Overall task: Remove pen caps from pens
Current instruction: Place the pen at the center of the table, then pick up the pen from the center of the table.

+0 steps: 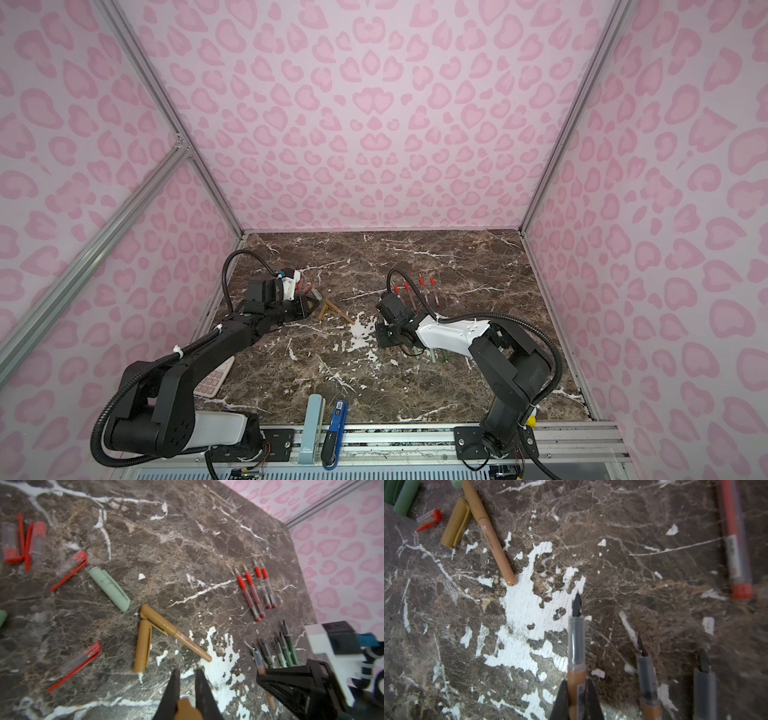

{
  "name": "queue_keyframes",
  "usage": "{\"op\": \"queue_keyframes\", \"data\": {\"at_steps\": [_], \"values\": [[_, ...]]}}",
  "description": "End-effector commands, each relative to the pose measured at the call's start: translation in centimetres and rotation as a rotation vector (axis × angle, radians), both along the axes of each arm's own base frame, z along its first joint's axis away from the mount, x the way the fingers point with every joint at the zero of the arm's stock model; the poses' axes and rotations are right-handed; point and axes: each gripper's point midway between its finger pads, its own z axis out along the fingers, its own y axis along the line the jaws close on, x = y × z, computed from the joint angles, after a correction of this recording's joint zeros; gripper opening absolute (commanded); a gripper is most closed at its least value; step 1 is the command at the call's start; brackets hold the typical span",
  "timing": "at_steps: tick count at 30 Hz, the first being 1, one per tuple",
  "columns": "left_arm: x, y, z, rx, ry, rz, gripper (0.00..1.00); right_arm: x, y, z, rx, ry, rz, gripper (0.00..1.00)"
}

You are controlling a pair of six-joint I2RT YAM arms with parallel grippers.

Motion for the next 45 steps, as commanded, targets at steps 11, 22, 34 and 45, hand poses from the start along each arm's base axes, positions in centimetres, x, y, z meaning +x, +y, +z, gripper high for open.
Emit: {"op": "queue_keyframes", "data": {"at_steps": [11,22,34,45], "values": [[-0.3,-2.8,-4.3,0.013,0.172,0.015,0.07,0.4,-1.9,0.2,-0.115,-0.019,-0.04,0.29],[-0.8,-3.2,-5.9,0.057,0.22,0.012,0.22,1.0,-1.7,4.9,-0.058,-0.116,-0.022,0.33],[-1.1,-2.5,-4.3,0.082,0.172,0.023,0.47,2.0,1.5,6.3,-0.013,-0.128,0.086,0.37],[1.3,-1.5,1.7,0.168,-0.038,0.006,0.6,3.7,6.3,4.4,-0.006,-0.09,0.196,0.38]]}}
